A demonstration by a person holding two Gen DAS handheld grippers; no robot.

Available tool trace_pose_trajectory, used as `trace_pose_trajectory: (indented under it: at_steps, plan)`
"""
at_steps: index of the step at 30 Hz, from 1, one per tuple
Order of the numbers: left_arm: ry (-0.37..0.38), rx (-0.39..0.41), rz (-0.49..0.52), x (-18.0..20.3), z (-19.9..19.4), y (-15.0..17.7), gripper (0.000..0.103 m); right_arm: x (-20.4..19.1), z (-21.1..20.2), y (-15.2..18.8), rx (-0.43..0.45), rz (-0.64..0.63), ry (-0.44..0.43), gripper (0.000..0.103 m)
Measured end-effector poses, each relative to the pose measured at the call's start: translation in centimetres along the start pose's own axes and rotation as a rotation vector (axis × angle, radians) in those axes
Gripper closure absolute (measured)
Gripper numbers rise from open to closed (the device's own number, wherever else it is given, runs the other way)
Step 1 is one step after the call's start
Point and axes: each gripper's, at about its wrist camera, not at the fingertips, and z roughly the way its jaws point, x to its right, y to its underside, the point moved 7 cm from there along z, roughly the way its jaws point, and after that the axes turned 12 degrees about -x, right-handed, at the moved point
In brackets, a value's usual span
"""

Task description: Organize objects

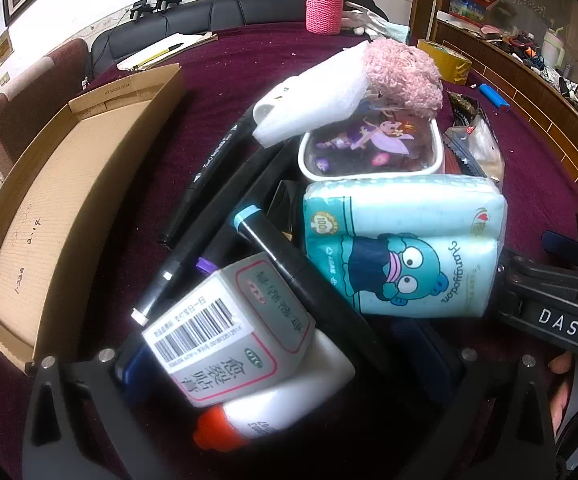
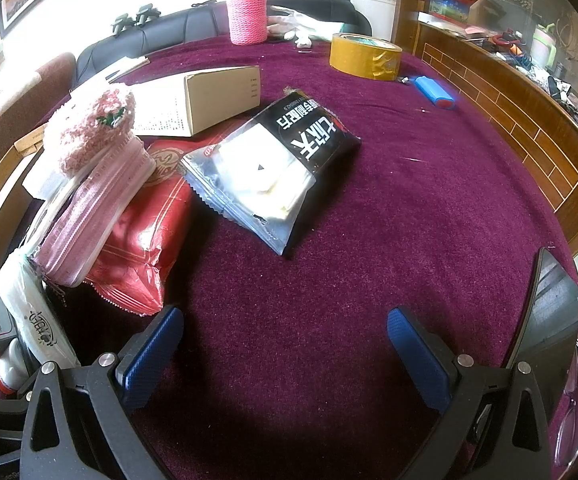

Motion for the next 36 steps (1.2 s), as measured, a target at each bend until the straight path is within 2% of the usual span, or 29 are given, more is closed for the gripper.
trace_pose_trajectory:
  at_steps: [13, 15, 17, 21, 26, 27, 29, 31, 33, 36]
  plan:
    - [-0.004, 0.000, -0.010, 0.1, 0.0, 0.0, 0.000, 0.1, 0.1, 0.1, 0.003, -0.052, -0.027, 0.000]
    - [0.008, 0.000, 0.016, 0.1, -0.1, 0.1, 0.000, 0.1, 0.1, 0.1, 0.003, -0.063, -0.034, 0.000]
    - [0.043, -0.010, 0.063, -0.2, -0.4, 0.4, 0.000, 0.1, 0.0, 0.1, 0.003, -0.072, -0.040, 0.000]
    - [0.179, 0.027, 0.047, -2.1, -2.5, 1.8, 0.000, 0.1, 0.0, 0.3, 0.001, -0.107, -0.050, 0.000]
    - [0.239, 0.063, 0.042, -5.2, -4.4, 3.8, 0.000, 0.2, -0.5, 1.1, -0.016, -0.153, -0.069, 0.001]
    - [0.255, 0.077, 0.049, -5.5, -4.8, 4.1, 0.000, 0.1, -1.1, 1.4, -0.004, -0.164, -0.092, 0.004]
    - [0.267, 0.109, 0.072, -5.9, -5.6, 4.6, 0.001, -0.4, -2.7, 2.2, 0.031, -0.207, -0.134, 0.005]
    - [0.253, 0.131, 0.117, -5.7, -5.9, 4.8, 0.009, -1.3, -4.6, 3.1, 0.074, -0.260, -0.152, 0.005]
    - [0.233, 0.144, 0.162, -5.4, -6.3, 5.2, 0.025, -3.0, -6.2, 4.3, 0.100, -0.333, -0.212, 0.010]
    - [0.242, 0.147, 0.203, -4.8, -6.2, 5.5, 0.030, -6.6, -7.5, 6.4, 0.065, -0.439, -0.320, 0.020]
